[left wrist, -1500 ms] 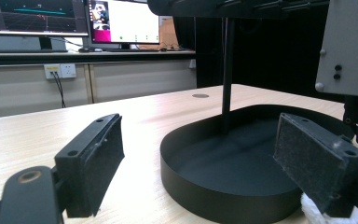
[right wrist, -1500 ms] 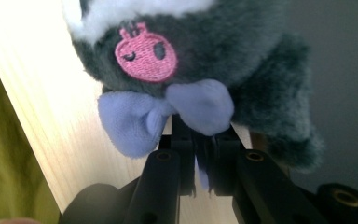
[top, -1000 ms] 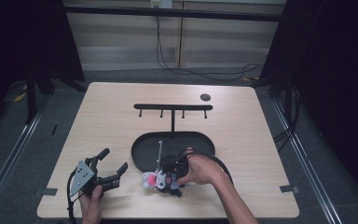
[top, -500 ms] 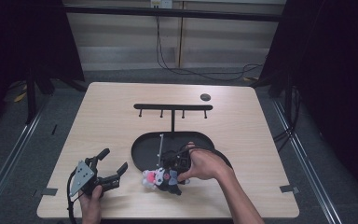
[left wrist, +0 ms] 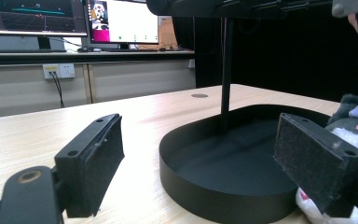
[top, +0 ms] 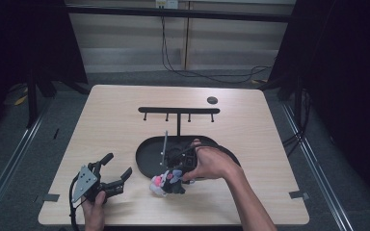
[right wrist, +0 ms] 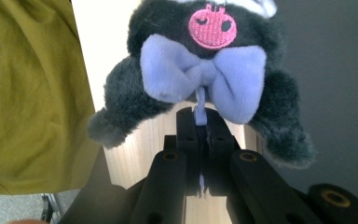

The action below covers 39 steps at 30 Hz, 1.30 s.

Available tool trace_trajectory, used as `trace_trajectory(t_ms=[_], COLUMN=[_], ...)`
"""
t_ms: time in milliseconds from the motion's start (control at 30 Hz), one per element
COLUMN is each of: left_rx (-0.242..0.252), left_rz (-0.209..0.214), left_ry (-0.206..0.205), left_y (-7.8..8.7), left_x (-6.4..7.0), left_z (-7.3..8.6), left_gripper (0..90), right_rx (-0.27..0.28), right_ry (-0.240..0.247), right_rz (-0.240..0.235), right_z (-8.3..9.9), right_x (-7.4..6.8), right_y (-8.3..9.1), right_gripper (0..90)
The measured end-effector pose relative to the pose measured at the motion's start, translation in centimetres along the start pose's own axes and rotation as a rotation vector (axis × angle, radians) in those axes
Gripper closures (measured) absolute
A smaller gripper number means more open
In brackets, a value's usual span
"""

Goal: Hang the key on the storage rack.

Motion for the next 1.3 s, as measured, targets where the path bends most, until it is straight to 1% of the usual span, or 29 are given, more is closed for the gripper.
trace_trajectory(t_ms=[67,167,200,233,300,333,400,433,500,567,600,633,700,767,867,933,1033,1100,1133,1200,1233,1300], left_rx=[0.0,0.0,0.0,0.0,0.0,0.0,0.0,0.0,0.0,0.0,0.0,0.0,0.0,0.001,0.001,0.001,0.001,0.001,0.001,0.0,0.001,0.0], left_rz=[0.0,0.0,0.0,0.0,0.001,0.001,0.001,0.001,0.001,0.001,0.001,0.001,0.001,0.002,0.002,0.002,0.002,0.003,0.003,0.003,0.004,0.003], left_ry=[0.0,0.0,0.0,0.0,0.0,0.0,0.0,0.0,0.0,0.0,0.0,0.0,0.0,0.0,0.0,0.0,0.0,0.0,0.0,0.0,0.0,0.0], left_y=[0.0,0.0,0.0,0.0,0.0,0.0,0.0,0.0,0.0,0.0,0.0,0.0,0.0,0.0,0.0,0.0,0.0,0.0,0.0,0.0,0.0,0.0], left_x=[0.0,0.0,0.0,0.0,0.0,0.0,0.0,0.0,0.0,0.0,0.0,0.0,0.0,0.0,0.0,0.0,0.0,0.0,0.0,0.0,0.0,0.0], left_z=[0.0,0.0,0.0,0.0,0.0,0.0,0.0,0.0,0.0,0.0,0.0,0.0,0.0,0.0,0.0,0.0,0.0,0.0,0.0,0.0,0.0,0.0], left_gripper=[15.4,15.4,15.4,15.4,15.4,15.4,15.4,15.4,15.4,15.4,15.4,15.4,15.4,15.4,15.4,15.4,15.4,15.4,15.4,15.4,15.4,15.4], right_rx=[-0.003,0.008,0.009,0.021,0.019,0.028,0.023,0.032,0.035,0.028,0.024,0.027,0.024,0.018,0.003,0.003,-0.005,-0.01,-0.012,-0.021,-0.026,-0.031], right_ry=[0.003,0.006,0.012,0.001,0.0,0.001,0.006,0.005,0.008,0.008,0.001,0.011,0.006,0.01,0.005,0.019,0.021,0.031,0.025,0.03,0.02,0.026], right_rz=[0.002,0.012,0.023,0.038,0.034,0.033,0.039,0.047,0.049,0.056,0.053,0.054,0.055,0.059,0.064,0.067,0.094,0.1,0.098,0.099,0.099,0.089], right_z=[0.0,-0.1,-0.1,-0.2,0.0,-0.1,0.0,-0.1,-0.2,-0.2,-0.3,-0.4,-0.5,-0.6,-0.8,-0.9,-1.1,-1.3,-1.4,-1.5,-1.6,-1.6], right_x=[0.0,0.1,0.2,0.3,0.3,0.3,0.2,0.3,0.3,0.4,0.4,0.6,0.7,1.0,1.2,1.6,2.1,2.5,2.7,3.3,3.5,3.9], right_y=[0.4,1.3,1.5,1.8,2.4,2.7,3.1,3.4,4.1,4.6,4.9,5.2,5.5,5.8,6.2,6.5,7.0,7.2,7.3,7.4,7.5,7.7], right_gripper=[87.2,87.2,87.3,87.3,87.3,87.3,87.3,87.3,87.3,87.3,87.3,87.3,87.3,87.3,87.3,87.3,87.3,87.3,87.3,87.3,87.3,87.2])
Point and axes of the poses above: each handheld gripper's, and its own axes: y roughly backward along the jaws, z roughly out of its underside, x roughly to its right, the point moved 9 cm from there along -y, roughly forward along the jaws, and after that the axes turned 9 degrees about y, right-handed, at the moved point
